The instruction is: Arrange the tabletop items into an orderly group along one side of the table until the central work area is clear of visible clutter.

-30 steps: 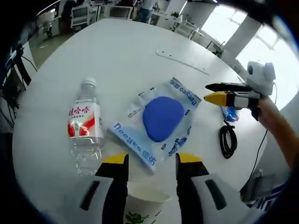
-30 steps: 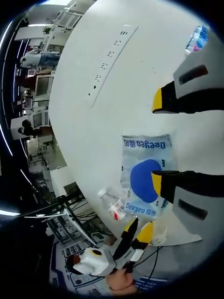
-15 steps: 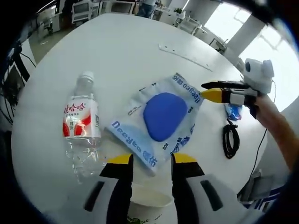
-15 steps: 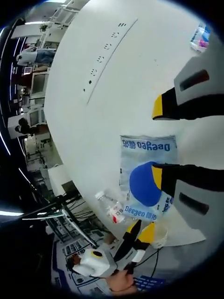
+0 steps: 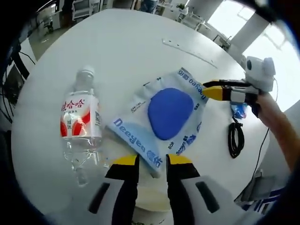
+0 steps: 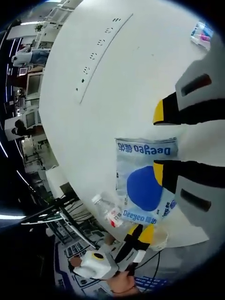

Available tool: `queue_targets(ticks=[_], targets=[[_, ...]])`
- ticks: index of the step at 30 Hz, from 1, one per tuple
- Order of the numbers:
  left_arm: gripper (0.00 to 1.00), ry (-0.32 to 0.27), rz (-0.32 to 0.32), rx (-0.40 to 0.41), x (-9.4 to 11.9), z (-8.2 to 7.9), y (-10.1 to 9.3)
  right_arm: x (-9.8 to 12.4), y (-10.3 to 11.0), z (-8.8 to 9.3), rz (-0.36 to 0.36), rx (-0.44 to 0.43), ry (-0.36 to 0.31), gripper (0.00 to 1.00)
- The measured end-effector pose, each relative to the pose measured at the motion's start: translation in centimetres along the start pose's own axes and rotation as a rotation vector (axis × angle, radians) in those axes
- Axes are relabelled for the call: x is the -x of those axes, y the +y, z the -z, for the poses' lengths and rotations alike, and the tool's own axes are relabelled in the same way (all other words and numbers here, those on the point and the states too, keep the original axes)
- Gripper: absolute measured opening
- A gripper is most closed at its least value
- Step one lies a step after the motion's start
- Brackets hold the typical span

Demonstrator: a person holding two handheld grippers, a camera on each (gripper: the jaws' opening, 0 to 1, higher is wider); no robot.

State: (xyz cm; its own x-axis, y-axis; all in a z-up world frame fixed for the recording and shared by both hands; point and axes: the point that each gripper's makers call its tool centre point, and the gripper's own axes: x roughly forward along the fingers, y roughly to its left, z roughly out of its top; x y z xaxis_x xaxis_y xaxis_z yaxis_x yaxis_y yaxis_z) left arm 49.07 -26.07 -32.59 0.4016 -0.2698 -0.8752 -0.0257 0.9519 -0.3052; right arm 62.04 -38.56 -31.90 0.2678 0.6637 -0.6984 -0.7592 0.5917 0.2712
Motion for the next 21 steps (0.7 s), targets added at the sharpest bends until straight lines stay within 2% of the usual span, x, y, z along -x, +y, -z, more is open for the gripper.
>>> queue_targets(ticks=[8, 21], targets=[[0.14, 0.019, -0.018, -0.01, -0.5, 0.3, 0.3, -0.2, 0.1, 0.5, -0.014, -0.007, 0.011, 0.14], [0.07, 0.039, -0.026, -0.028, -1.2, 0.5, 0.5, -0.6, 0.4, 0.8, -0.034, -0.009, 0.012, 0.07]])
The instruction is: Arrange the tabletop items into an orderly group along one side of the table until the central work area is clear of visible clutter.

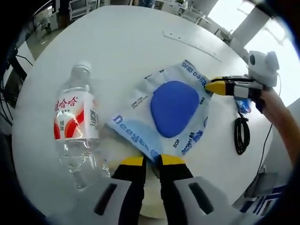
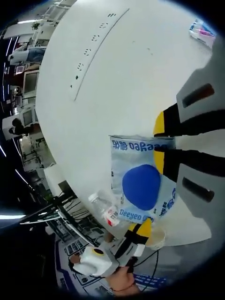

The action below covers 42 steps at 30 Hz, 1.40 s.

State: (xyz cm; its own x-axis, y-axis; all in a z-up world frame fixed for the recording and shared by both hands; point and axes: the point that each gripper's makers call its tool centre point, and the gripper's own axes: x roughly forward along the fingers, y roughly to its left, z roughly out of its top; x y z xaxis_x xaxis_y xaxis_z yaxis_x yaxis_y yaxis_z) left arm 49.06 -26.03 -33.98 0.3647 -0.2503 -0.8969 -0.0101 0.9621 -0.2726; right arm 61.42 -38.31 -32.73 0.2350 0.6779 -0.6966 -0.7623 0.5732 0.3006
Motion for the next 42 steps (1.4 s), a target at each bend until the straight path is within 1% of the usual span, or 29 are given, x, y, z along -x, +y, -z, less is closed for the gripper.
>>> queue_targets(ticks=[5, 10, 19, 26, 35, 42], targets=[[0.06, -0.001, 0.007, -0.018, 0.0, 0.0, -0.1, -0.1, 0.2, 0.0, -0.002, 0.012, 0.002, 0.05], [0.04, -0.005, 0.015, -0.03, 0.1, 0.0, -0.2, 0.0, 0.5, -0.1, -0.006, 0.019, -0.001, 0.0], [0.01, -0.017, 0.027, -0.039, 0.2, -0.3, -0.4, 0.5, 0.6, -0.1, -0.005, 0.013, -0.005, 0.0], [0.0, -0.024, 0.04, -0.052, 0.3, -0.6, -0.8, 1.3, 0.5, -0.2, 0.006, 0.011, -0.017, 0.0], [0.0, -0.036, 0.055, -0.065, 0.7, -1.0, -1.4, 2.6, 0.6, -1.1, 0.025, 0.014, -0.049, 0.0], [0.0, -0.057, 0.075, -0.081, 1.3, -2.2, -1.9, 4.1, 0.4, -1.9, 0.044, 0.002, -0.082, 0.0]])
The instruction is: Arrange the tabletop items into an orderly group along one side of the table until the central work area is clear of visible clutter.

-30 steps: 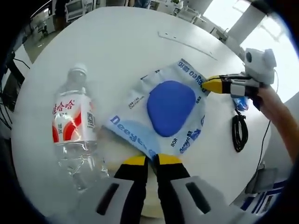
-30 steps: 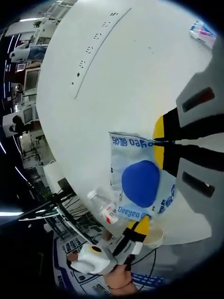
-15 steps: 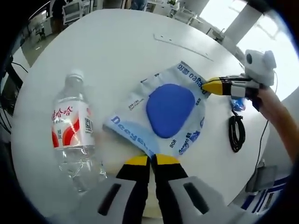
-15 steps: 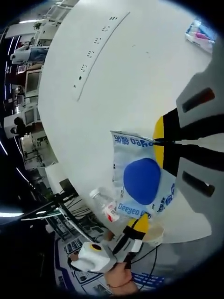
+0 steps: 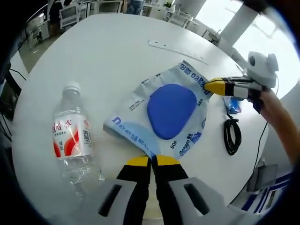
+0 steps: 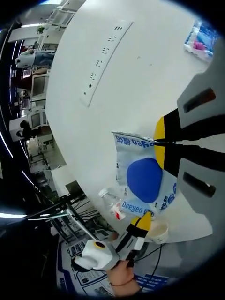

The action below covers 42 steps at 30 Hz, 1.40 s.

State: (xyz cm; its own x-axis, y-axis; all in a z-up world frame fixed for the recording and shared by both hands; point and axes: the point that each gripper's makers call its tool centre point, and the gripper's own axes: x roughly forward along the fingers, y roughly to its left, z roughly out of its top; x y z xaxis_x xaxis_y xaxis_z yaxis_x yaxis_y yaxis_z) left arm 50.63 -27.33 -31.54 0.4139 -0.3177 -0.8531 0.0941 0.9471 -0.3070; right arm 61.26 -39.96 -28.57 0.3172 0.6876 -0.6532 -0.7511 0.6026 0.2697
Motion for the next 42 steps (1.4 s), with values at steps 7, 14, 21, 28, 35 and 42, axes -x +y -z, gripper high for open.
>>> queue_targets(ticks=[7, 14, 21, 28, 35, 42], targets=[[0.0, -0.023, 0.016, -0.03, 0.5, -1.2, -0.5, 1.4, -0.2, -0.6, 0.024, -0.007, -0.03, 0.0], [0.0, -0.048, 0.038, -0.038, 0.9, -2.3, -1.1, 2.7, -0.7, -1.0, 0.051, -0.019, -0.056, 0.0], [0.0, -0.076, 0.053, -0.057, 1.5, -3.7, -1.7, 4.1, -0.9, -1.5, 0.077, -0.03, -0.085, 0.0], [0.0, -0.101, 0.07, -0.082, 2.0, -5.0, -2.4, 5.6, -1.2, -1.9, 0.106, -0.052, -0.119, 0.0], [0.0, -0.123, 0.087, -0.11, 2.4, -6.4, -3.2, 7.0, -1.6, -1.9, 0.143, -0.078, -0.147, 0.0], [0.0, -0.134, 0.102, -0.134, 2.4, -7.4, -4.0, 8.2, -1.8, -1.1, 0.177, -0.114, -0.164, 0.0]])
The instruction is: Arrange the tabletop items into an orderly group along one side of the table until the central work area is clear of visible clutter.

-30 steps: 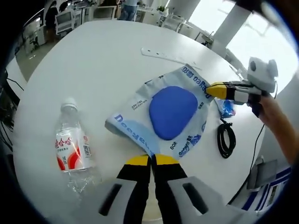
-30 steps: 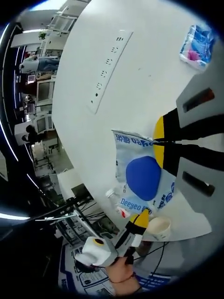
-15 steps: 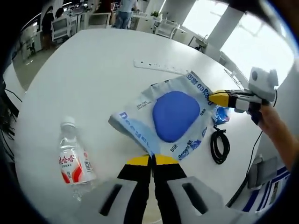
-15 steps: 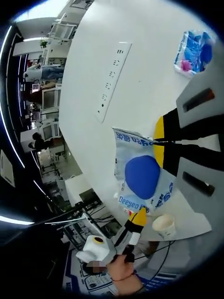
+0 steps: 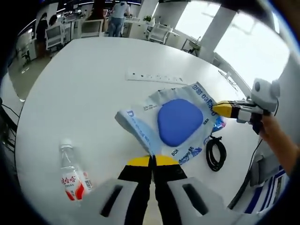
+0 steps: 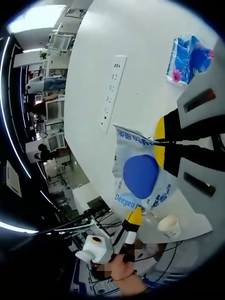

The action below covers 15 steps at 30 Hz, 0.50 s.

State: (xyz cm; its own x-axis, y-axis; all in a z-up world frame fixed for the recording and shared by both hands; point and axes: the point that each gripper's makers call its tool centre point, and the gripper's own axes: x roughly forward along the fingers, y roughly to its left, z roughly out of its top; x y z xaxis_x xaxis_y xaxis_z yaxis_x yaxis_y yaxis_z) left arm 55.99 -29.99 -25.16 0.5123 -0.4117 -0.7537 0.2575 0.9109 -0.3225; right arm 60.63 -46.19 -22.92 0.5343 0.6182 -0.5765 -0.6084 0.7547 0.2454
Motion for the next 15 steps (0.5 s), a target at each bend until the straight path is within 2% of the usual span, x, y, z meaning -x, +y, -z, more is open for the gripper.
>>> queue_targets(ticks=[10, 15], targets=[[0.0, -0.005, 0.02, -0.025, -0.9, -1.1, -0.6, 1.1, -0.7, 0.8, 0.048, -0.05, -0.023, 0.0], [0.0, 0.0, 0.033, -0.037, -1.5, -1.2, -1.4, 1.7, -1.3, 1.4, 0.075, -0.073, -0.027, 0.0]])
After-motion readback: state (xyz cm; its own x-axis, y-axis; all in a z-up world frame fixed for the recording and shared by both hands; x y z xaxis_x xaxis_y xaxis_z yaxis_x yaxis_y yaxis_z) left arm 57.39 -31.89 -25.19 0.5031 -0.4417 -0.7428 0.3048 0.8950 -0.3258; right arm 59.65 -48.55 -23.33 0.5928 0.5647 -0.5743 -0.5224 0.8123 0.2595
